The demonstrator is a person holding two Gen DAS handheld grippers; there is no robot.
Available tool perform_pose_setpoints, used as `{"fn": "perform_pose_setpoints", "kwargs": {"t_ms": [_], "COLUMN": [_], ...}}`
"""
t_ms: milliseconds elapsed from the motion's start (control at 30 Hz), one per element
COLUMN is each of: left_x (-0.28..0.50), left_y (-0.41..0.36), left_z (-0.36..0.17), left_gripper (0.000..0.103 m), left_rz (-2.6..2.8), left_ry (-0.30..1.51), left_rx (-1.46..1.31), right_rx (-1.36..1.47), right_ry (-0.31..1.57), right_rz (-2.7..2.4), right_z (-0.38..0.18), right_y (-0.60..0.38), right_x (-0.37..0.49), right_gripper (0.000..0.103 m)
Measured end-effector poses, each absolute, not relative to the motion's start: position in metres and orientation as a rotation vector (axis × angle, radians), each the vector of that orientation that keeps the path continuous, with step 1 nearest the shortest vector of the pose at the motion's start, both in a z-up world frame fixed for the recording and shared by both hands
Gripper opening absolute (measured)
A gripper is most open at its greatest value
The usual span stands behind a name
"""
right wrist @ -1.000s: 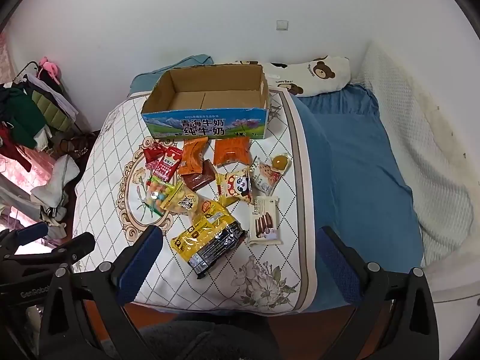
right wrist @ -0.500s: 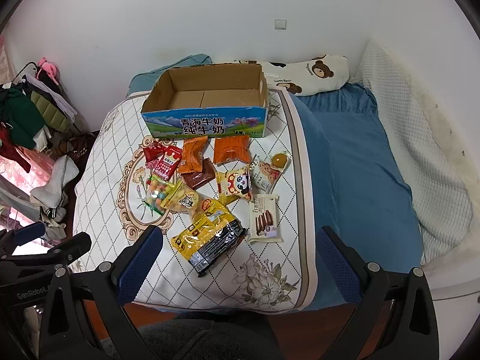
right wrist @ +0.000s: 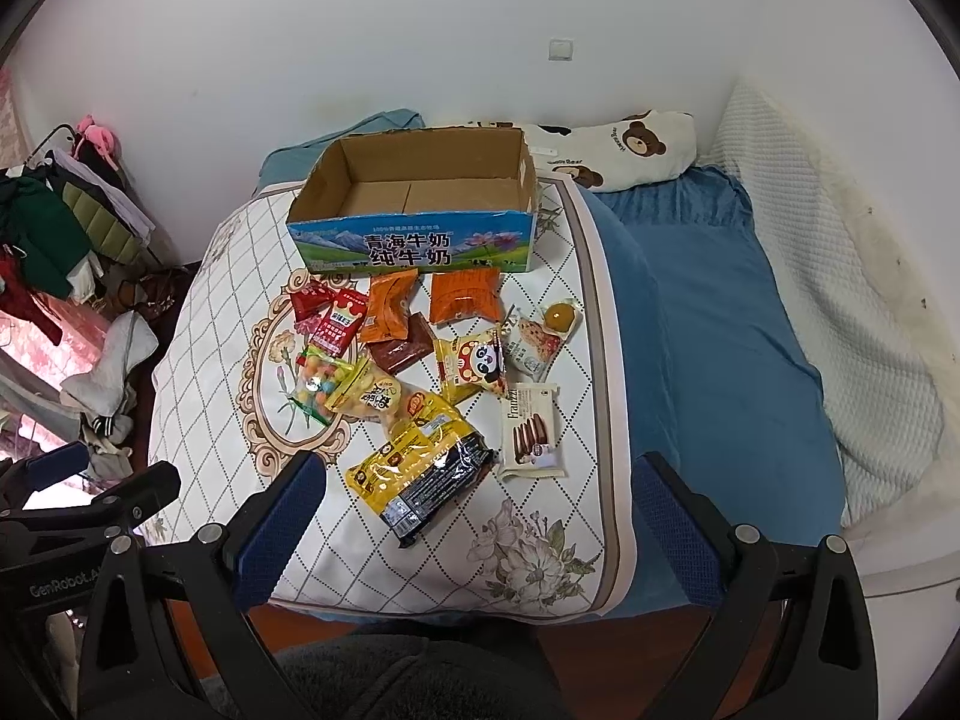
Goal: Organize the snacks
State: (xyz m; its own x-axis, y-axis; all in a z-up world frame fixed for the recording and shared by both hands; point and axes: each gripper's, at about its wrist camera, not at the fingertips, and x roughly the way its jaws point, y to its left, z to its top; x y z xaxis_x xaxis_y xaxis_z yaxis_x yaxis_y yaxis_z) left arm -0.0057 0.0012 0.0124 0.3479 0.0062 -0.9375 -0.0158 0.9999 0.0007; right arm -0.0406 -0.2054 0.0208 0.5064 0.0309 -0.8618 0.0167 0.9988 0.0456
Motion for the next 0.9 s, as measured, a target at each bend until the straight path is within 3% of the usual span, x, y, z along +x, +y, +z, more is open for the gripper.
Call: {"fn": "perform_pose_setpoints", "kwargs": {"t_ms": [900], "left_x": [-0.015], "left_y": [0.004], "left_z": [0.016], "left_gripper": [0.103], "left_rz": [0.014], "left_ry": [1.194], "left_rx": [-0.001], "right_rx": [0.078], "right_ry": [1.035], "right_rz": [0.007], "right_z": [0.029], "right_y": [-0.205], "right_x": [-0.048], "right_gripper": [0.103]}}
